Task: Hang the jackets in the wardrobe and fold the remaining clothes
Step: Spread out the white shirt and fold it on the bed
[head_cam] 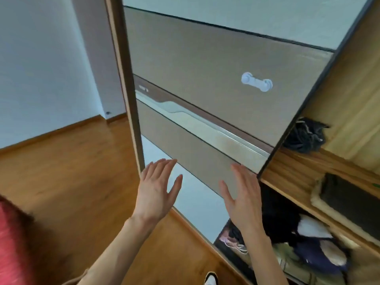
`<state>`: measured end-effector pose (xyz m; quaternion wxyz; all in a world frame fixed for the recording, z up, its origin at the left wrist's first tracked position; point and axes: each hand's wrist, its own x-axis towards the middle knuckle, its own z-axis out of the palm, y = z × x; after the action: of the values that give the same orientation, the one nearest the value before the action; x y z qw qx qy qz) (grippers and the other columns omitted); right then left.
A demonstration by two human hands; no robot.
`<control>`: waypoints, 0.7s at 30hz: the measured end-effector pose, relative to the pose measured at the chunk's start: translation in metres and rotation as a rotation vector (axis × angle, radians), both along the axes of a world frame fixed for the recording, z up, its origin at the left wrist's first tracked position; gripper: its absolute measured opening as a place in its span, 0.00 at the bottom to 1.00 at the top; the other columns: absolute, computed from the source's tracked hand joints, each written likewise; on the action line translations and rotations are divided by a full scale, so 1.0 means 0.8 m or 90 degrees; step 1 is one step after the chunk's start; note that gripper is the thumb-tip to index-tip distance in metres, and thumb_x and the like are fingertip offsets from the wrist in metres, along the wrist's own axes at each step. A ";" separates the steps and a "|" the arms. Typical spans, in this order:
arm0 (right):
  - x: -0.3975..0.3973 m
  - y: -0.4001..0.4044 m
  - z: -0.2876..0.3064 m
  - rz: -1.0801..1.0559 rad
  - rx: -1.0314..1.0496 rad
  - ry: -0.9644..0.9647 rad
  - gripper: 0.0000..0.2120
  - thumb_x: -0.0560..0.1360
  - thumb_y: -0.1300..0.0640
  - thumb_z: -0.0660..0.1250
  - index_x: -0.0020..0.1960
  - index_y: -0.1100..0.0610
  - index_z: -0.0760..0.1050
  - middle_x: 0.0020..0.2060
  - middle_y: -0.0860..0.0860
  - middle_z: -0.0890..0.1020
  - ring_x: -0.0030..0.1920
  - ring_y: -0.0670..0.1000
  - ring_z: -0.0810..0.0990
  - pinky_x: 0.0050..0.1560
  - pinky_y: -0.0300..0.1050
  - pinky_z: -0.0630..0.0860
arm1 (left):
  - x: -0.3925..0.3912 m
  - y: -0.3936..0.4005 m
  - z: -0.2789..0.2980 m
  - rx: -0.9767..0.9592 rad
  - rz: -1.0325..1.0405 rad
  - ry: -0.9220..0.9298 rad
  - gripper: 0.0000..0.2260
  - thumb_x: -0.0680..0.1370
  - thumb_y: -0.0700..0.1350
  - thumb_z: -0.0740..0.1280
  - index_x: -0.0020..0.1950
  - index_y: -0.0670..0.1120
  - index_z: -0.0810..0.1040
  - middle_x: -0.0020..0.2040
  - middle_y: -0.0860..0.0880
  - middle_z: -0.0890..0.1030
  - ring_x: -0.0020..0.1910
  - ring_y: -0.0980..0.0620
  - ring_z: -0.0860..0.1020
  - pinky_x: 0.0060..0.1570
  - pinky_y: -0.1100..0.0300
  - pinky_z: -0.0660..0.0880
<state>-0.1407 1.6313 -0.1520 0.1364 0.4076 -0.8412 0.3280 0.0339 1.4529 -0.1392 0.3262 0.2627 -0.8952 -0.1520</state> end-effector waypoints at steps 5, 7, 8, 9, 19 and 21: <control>0.085 -0.119 0.016 0.149 0.004 0.011 0.32 0.83 0.33 0.51 0.78 0.53 0.67 0.76 0.51 0.72 0.78 0.51 0.67 0.81 0.52 0.56 | 0.137 -0.061 0.002 0.036 0.196 -0.006 0.21 0.84 0.57 0.59 0.73 0.50 0.73 0.70 0.48 0.78 0.71 0.46 0.73 0.73 0.43 0.69; 0.118 -0.167 0.020 0.204 0.012 0.010 0.32 0.83 0.32 0.51 0.78 0.51 0.67 0.77 0.50 0.71 0.78 0.50 0.66 0.81 0.49 0.54 | 0.186 -0.080 0.000 0.046 0.266 0.004 0.21 0.84 0.57 0.59 0.74 0.49 0.73 0.70 0.48 0.78 0.72 0.47 0.73 0.72 0.43 0.70; 0.134 -0.191 0.021 0.232 0.015 0.008 0.32 0.82 0.32 0.51 0.78 0.51 0.67 0.77 0.49 0.70 0.78 0.50 0.66 0.81 0.48 0.54 | 0.209 -0.090 -0.003 0.046 0.300 0.011 0.21 0.84 0.56 0.59 0.73 0.49 0.73 0.69 0.48 0.78 0.71 0.47 0.73 0.71 0.43 0.70; 0.151 -0.215 0.022 0.260 0.016 0.005 0.32 0.82 0.33 0.52 0.78 0.50 0.68 0.77 0.48 0.70 0.78 0.49 0.66 0.80 0.47 0.54 | 0.231 -0.099 -0.006 0.044 0.334 0.017 0.21 0.84 0.56 0.60 0.73 0.48 0.73 0.69 0.48 0.78 0.71 0.47 0.73 0.71 0.44 0.70; 0.328 -0.443 0.026 0.599 -0.014 -0.011 0.29 0.82 0.35 0.60 0.77 0.49 0.69 0.77 0.45 0.71 0.79 0.44 0.64 0.80 0.41 0.53 | 0.397 -0.174 -0.031 0.078 0.690 0.060 0.21 0.84 0.56 0.59 0.74 0.48 0.73 0.71 0.51 0.76 0.74 0.50 0.70 0.75 0.48 0.64; 0.362 -0.482 0.026 0.677 -0.007 -0.011 0.28 0.82 0.37 0.61 0.77 0.50 0.69 0.77 0.46 0.71 0.79 0.45 0.64 0.80 0.41 0.53 | 0.424 -0.183 -0.028 0.074 0.758 0.058 0.20 0.84 0.56 0.59 0.73 0.49 0.73 0.71 0.51 0.77 0.74 0.50 0.70 0.74 0.47 0.65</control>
<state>0.1492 1.2459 -0.1313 -0.0532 0.7743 -0.5180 0.3596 0.3731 1.3069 -0.1619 0.3787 0.7297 -0.5693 -0.0028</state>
